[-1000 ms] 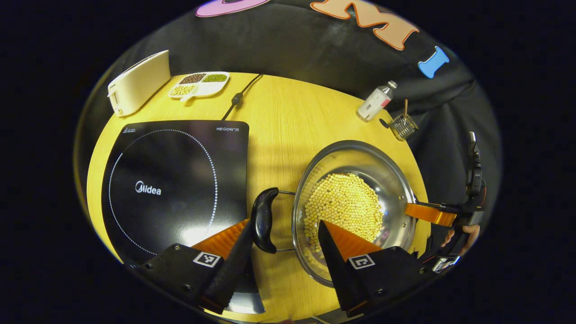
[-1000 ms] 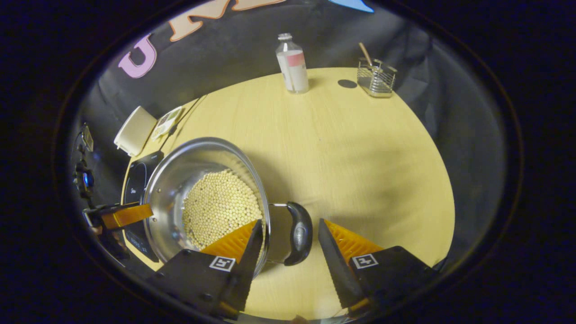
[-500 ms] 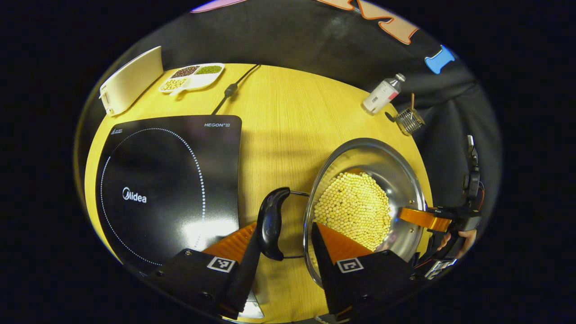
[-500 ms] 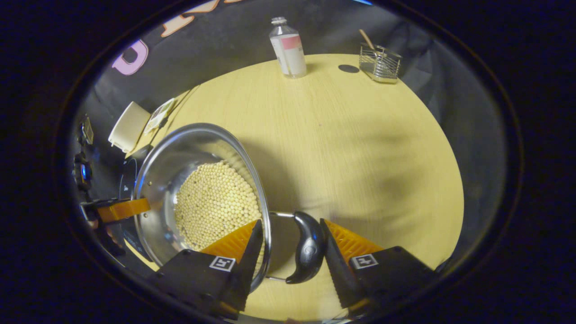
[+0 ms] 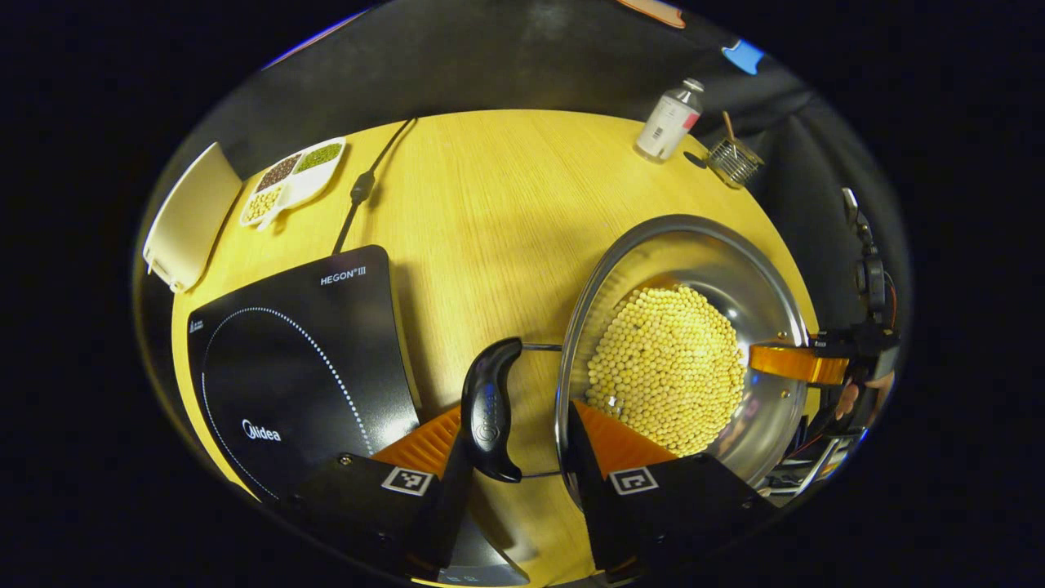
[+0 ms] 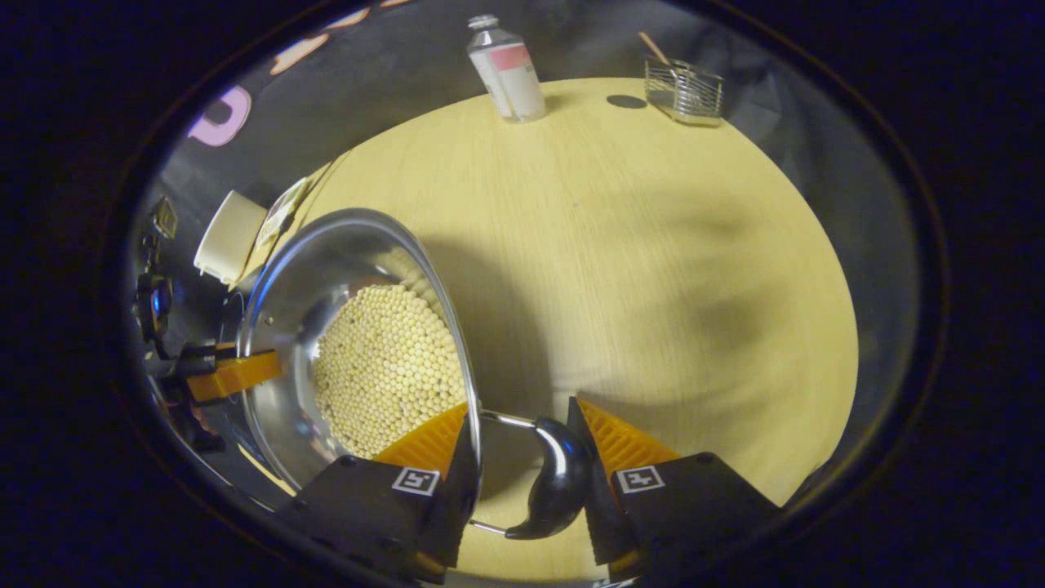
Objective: First push the handle of the pot to place it horizontally, then grasp the pot with both hands and set it on the induction cooktop.
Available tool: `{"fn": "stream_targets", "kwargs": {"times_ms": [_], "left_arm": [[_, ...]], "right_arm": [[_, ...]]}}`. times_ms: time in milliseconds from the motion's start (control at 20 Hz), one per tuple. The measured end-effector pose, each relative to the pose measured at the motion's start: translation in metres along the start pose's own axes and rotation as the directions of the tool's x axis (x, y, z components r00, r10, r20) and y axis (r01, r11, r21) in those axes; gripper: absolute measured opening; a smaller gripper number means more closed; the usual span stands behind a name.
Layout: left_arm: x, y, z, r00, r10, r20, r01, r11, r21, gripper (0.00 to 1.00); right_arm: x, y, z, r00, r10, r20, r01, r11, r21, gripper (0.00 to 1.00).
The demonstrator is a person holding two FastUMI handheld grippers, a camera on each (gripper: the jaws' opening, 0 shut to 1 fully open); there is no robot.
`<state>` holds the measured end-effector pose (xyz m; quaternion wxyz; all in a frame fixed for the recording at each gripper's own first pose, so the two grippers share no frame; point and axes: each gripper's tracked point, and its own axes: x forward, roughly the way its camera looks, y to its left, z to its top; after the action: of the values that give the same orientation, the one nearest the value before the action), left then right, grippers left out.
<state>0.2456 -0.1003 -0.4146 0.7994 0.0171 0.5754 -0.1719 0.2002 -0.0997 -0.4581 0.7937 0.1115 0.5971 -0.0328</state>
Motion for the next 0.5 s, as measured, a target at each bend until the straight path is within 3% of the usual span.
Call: {"fn": "stream_targets", "kwargs": {"times_ms": [50, 200, 500], "left_arm": [[0.0, -0.001, 0.001, 1.0, 0.005, 0.002, -0.005, 1.0, -0.021, 0.64], [-0.002, -0.004, -0.009, 0.999, 0.003, -0.047, -0.007, 0.996, -0.091, 0.58], [-0.029, 0.004, -0.009, 1.0, 0.021, -0.022, -0.023, 0.994, -0.108, 0.54]], "right_arm": [[0.002, -0.001, 0.002, 1.0, 0.01, -0.006, -0.01, 1.0, 0.029, 0.55], [-0.004, 0.001, 0.002, 1.0, 0.011, -0.002, -0.011, 0.998, 0.055, 0.47], [-0.02, 0.016, -0.002, 0.999, 0.036, -0.005, -0.036, 0.998, 0.056, 0.46]]}}
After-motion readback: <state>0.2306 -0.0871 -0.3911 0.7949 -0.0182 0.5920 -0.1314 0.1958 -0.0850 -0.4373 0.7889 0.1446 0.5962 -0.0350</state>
